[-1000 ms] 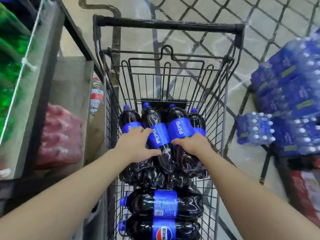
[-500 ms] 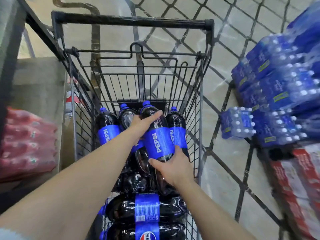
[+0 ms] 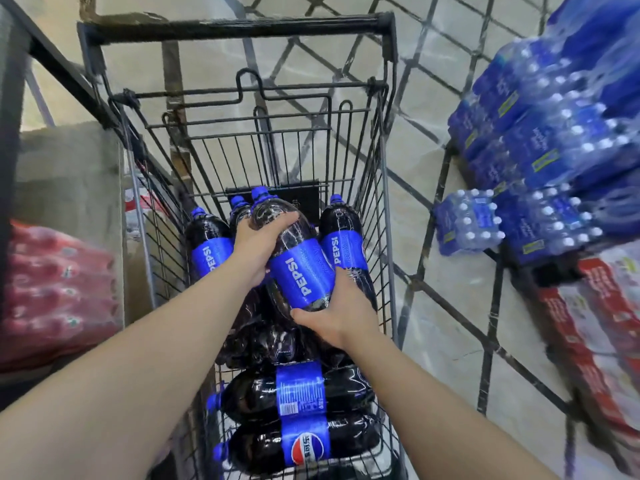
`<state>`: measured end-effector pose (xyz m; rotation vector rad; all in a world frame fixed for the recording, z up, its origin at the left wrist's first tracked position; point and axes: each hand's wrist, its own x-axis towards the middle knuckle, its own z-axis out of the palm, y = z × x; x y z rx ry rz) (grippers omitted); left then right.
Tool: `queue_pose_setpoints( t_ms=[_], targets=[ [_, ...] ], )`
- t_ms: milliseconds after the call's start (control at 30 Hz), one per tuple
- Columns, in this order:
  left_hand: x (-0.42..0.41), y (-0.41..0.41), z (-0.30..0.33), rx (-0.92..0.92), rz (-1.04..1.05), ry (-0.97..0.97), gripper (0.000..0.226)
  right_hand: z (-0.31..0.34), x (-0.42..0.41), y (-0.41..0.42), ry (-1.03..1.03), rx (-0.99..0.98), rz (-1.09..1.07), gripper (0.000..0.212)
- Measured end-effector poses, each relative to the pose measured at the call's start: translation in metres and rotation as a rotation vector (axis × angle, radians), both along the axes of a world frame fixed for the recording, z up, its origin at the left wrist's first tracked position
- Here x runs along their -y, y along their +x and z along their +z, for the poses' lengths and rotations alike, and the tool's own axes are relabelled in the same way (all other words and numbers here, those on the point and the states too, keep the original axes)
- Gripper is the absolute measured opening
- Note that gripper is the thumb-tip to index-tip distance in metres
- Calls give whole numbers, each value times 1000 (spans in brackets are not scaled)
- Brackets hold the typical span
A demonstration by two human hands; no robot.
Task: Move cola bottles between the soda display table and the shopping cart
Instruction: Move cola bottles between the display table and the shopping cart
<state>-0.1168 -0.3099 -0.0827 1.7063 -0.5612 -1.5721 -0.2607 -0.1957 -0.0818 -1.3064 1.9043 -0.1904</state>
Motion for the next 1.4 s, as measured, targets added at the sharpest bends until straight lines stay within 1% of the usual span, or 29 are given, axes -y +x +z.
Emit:
queue_pose_setpoints(
  t_ms=[33,100,167,233,300,367,400,433,467,533,567,633,667,700,733,800,833,900,933,1033,1100,1133,1167,1200,1300,1367,1400],
  targets=[
    [-5,4,3,-13,19,-13,43,1,-3,1,-1,4,17,100],
    [-18,12,5,-21,50,-21,62,4,-10,0,-8,11,66,100],
    [-36,21,8,-33,88,-37,59,9,-18,0,-10,-2,141,95],
    [-55,32,10,-61,141,-50,64,15,-27,1,-23,-18,204,92],
    [-76,44,16,-91,173,-82,67,22,-38,5,-59,-33,259,99],
    [-95,54,27,-121,186,-110,55,33,-50,9,-96,-36,307,101],
    [-105,58,35,-127,192,-122,48,41,-57,11,-109,-32,322,98],
    [-115,63,44,-129,200,-138,45,50,-64,14,-130,-27,334,94],
    [-123,68,52,-139,204,-166,49,59,-71,17,-156,-29,343,92],
    [-141,77,71,-154,186,-225,68,76,-86,23,-192,-39,357,91],
    [-150,82,81,-154,185,-245,68,85,-93,26,-213,-41,361,90],
    [-169,89,104,-161,202,-294,47,104,-108,33,-254,-49,361,89],
    [-179,93,117,-165,210,-321,39,114,-116,36,-268,-57,369,90],
    [-189,95,129,-173,223,-342,38,125,-125,38,-282,-62,381,93],
    [-199,99,139,-183,233,-366,42,138,-133,41,-300,-66,388,96],
    [-220,104,163,-211,234,-400,61,162,-153,44,-342,-69,390,97],
    [-230,106,174,-221,233,-413,64,174,-164,46,-348,-69,390,98],
    [-252,109,197,-231,233,-440,58,195,-186,48,-358,-77,385,103],
    [-263,110,207,-241,214,-461,62,204,-198,48,-360,-80,375,107],
    [-296,110,235,-256,167,-508,82,225,-231,45,-382,-101,377,123],
    [-316,108,251,-249,155,-528,83,240,-252,40,-409,-104,379,128],
    [-326,106,258,-242,148,-542,79,249,-263,38,-428,-102,381,129],
    [-337,104,266,-235,143,-554,76,257,-273,36,-448,-100,388,128],
    [-347,103,272,-226,148,-563,77,265,-283,33,-463,-99,399,126],
    [-377,97,288,-230,170,-573,94,285,-308,24,-492,-110,433,115],
    [-397,93,298,-242,205,-582,99,296,-323,19,-524,-94,461,108],
    [-409,91,303,-245,220,-586,102,301,-330,16,-529,-86,476,108]
  ],
)
